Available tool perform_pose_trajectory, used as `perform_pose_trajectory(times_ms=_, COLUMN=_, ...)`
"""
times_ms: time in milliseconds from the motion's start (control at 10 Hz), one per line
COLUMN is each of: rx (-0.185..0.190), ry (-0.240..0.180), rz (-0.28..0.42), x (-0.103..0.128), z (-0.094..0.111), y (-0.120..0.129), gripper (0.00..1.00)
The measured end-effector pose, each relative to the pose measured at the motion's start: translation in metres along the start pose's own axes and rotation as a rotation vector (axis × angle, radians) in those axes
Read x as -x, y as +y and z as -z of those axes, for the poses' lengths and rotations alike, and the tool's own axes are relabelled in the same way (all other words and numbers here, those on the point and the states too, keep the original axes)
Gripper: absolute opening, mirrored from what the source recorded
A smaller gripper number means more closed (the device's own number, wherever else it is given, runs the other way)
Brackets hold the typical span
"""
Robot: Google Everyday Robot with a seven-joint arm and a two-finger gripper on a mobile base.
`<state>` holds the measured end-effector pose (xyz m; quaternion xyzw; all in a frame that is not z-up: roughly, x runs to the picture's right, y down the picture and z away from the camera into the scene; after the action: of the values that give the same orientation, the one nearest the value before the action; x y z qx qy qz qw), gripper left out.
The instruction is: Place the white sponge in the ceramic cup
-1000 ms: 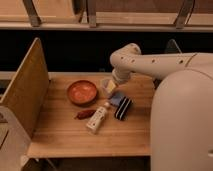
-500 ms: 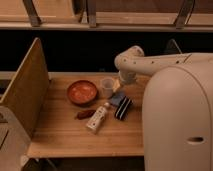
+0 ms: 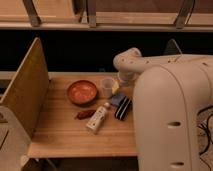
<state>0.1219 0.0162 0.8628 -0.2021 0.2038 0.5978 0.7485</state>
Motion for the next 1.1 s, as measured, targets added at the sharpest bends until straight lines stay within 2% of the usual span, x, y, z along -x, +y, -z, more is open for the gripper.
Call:
perform_pose_trajectory(times_ms=300, rx=0.003, ry=0.072, rz=-0.023, x=0.002, z=-0.024, y=0.005, gripper=0.8)
perform_pose_trajectory(times_ms=800, rx=-0.006, ry=0.077, rz=-0.022, x=0.001, z=-0.025, y=0.002, gripper=0.8)
perform_pose_trajectory(times_ms=1100, rx=-0.036, ry=0.118, rz=-0.045, x=-0.002, z=-0.04, y=-0.015, gripper=0.8)
